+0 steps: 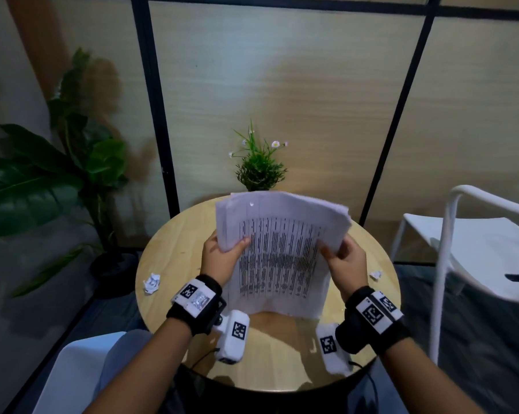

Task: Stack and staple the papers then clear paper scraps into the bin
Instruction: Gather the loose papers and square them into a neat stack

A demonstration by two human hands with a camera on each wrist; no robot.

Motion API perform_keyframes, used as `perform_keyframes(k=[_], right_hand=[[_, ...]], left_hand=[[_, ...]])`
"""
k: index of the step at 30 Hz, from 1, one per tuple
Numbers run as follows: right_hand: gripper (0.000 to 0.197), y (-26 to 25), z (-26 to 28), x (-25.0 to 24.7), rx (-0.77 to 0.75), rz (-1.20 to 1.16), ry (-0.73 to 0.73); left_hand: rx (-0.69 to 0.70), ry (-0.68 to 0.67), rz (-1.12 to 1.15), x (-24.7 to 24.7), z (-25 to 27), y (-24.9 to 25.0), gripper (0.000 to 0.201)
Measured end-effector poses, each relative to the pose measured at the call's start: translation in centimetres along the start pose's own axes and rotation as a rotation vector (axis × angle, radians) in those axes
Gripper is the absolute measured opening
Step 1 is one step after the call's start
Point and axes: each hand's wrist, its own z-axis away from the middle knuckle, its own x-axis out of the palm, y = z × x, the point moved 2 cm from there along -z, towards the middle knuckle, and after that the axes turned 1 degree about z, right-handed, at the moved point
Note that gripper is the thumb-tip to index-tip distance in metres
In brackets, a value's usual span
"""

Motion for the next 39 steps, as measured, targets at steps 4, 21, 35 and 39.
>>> perform_keyframes(k=[4,21,35,39], right_hand=[[0.015,-2.2,-1.3,0.0,-0.124,-0.095,0.016],[0.015,4.9,0.6,-0.7,0.123,-0.080,-0.089],[0.033,5.5,-1.7,0.4,0.159,-0.108,0.011],[0.022,6.0,-2.1,1.1,0.193,-0.052,0.006]], left_hand=[[0.106,0.024,-0.026,0.2,-0.9,2.0,0.021],[-0.121,-0.059,-0.073,-1.2,1.5,-6.2,0.042],[-0.105,-0.150,-0.122,1.4,0.6,-5.4,0.044],[-0.126,-0.151,-0.195,1.9,0.7,-5.8,0.029]])
